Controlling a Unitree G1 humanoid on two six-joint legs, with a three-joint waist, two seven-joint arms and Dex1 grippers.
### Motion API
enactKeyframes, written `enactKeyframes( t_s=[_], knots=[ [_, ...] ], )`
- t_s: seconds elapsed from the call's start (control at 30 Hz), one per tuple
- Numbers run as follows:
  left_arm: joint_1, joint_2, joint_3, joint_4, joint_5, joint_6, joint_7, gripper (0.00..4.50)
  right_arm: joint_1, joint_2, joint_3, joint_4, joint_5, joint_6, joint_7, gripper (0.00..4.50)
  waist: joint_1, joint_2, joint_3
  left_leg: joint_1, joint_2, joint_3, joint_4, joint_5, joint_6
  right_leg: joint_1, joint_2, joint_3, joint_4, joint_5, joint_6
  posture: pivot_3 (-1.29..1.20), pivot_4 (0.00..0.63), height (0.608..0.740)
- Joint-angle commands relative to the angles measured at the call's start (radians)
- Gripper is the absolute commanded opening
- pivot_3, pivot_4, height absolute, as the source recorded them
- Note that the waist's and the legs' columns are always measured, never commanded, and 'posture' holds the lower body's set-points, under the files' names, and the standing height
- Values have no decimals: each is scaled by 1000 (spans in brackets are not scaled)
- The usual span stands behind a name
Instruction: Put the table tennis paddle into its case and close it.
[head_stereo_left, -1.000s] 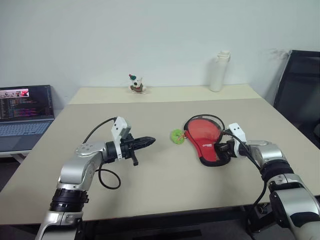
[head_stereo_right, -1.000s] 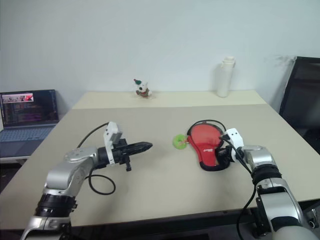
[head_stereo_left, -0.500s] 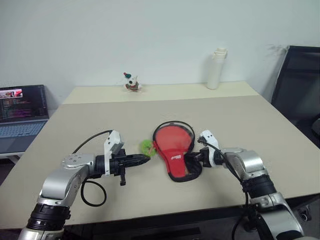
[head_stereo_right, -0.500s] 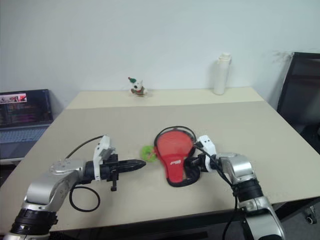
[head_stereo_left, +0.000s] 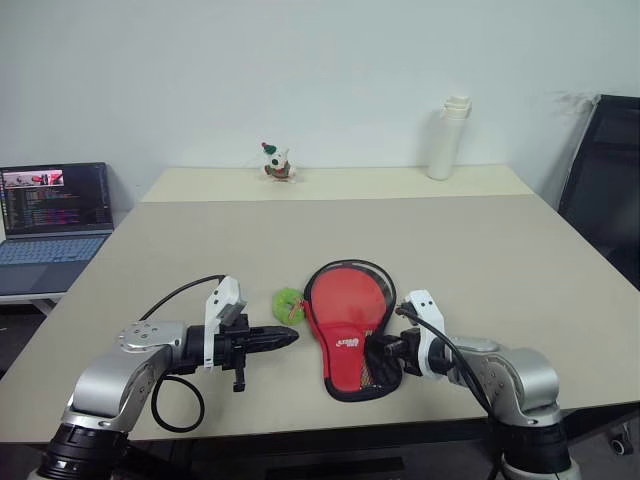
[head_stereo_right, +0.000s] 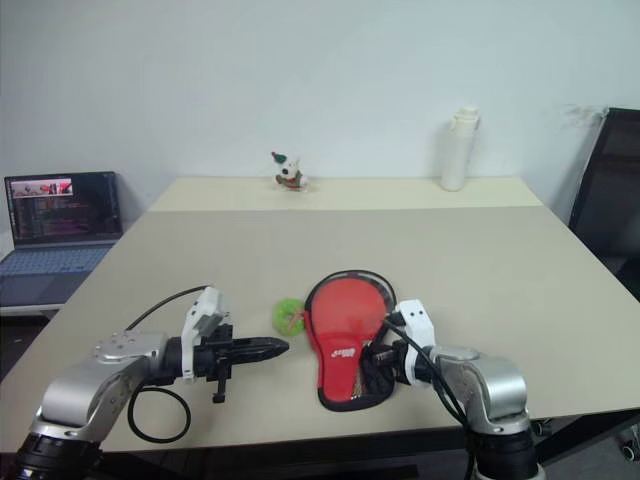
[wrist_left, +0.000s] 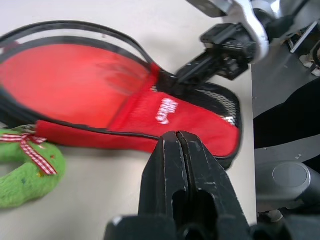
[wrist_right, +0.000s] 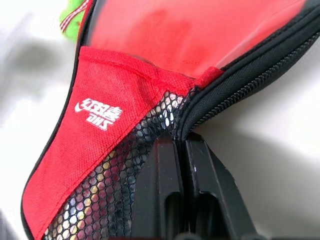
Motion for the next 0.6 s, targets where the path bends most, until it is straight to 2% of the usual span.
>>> enactKeyframes(
  t_s=[0.03, 0.33, 0.6],
  knots=[
    [-8, 17, 4, -19, -18, -13, -22, 0, 26, -1, -38, -84, 43, 55, -18, 11, 1, 0, 0, 0, 0, 0, 0, 0, 0, 0, 0, 0, 0, 0, 0, 0, 150, 740],
    [-14, 15, -13, 36, 5, -61, -57, 0, 81, 6, -39, -129, 72, 83, -59, 11, 5, 0, 0, 0, 0, -1, 0, 0, 0, 0, 0, -1, -1, -1, 0, 0, 150, 740],
    [-14, 12, -19, 45, 10, -72, -61, 0, 60, 18, -43, -103, 81, 67, -94, 11, 7, 0, 0, 0, 0, -1, 0, 0, 0, 0, 0, -1, -1, -1, 0, 0, 150, 740]
  ],
)
